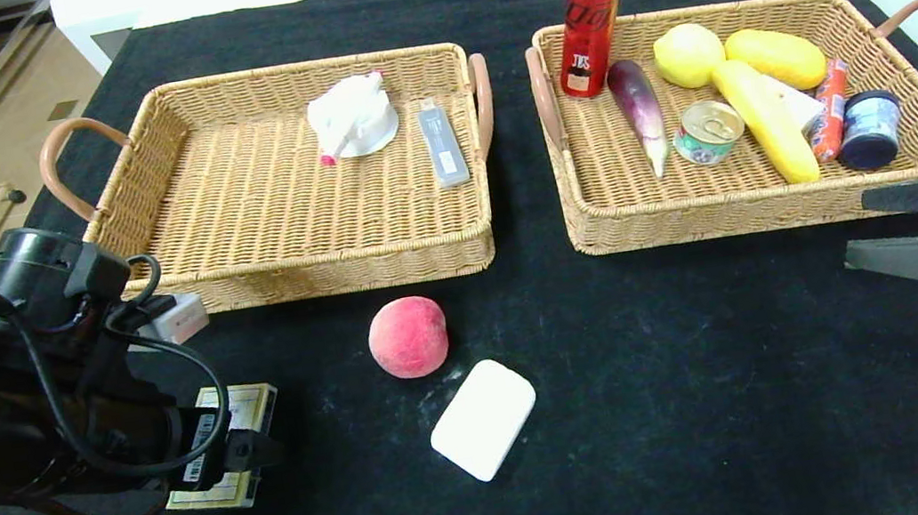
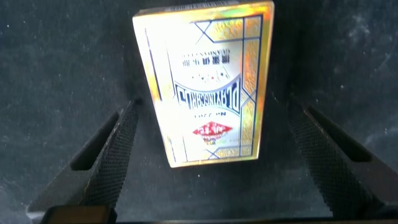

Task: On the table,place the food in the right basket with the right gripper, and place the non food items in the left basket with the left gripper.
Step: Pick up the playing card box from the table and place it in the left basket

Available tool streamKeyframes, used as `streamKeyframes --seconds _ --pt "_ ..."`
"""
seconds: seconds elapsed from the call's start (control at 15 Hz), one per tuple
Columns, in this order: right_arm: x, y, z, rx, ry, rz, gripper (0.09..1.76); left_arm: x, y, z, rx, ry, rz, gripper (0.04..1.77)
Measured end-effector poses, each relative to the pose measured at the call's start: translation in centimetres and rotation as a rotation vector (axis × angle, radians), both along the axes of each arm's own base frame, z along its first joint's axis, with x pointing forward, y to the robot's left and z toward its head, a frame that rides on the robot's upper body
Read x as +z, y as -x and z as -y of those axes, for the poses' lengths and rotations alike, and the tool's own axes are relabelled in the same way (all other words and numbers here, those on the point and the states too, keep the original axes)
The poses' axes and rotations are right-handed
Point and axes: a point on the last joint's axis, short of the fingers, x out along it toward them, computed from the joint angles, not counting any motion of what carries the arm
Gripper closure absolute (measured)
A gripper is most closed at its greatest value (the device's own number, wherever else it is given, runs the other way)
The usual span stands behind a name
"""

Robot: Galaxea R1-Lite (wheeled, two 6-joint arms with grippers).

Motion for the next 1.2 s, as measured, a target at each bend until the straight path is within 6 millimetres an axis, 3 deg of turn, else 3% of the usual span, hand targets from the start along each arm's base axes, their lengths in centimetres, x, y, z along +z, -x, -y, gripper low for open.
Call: streamKeyframes --seconds 0.87,1.07,1.2 --pt "-0.17 -0.14 -0.05 0.002 0.000 -0.007 0.14 -0.41 -0.59 0.14 0.006 -0.026 -0.015 0.09" --pt "-0.19 -0.17 -0.06 0.003 0.001 -0.008 0.14 -0.43 -0.63 0.18 0.003 -0.025 -0.014 0.60" --pt "-0.20 -0.18 -0.07 0.003 0.000 -0.009 0.14 -0.41 -0.62 0.21 0.003 -0.024 -0.014 0.75"
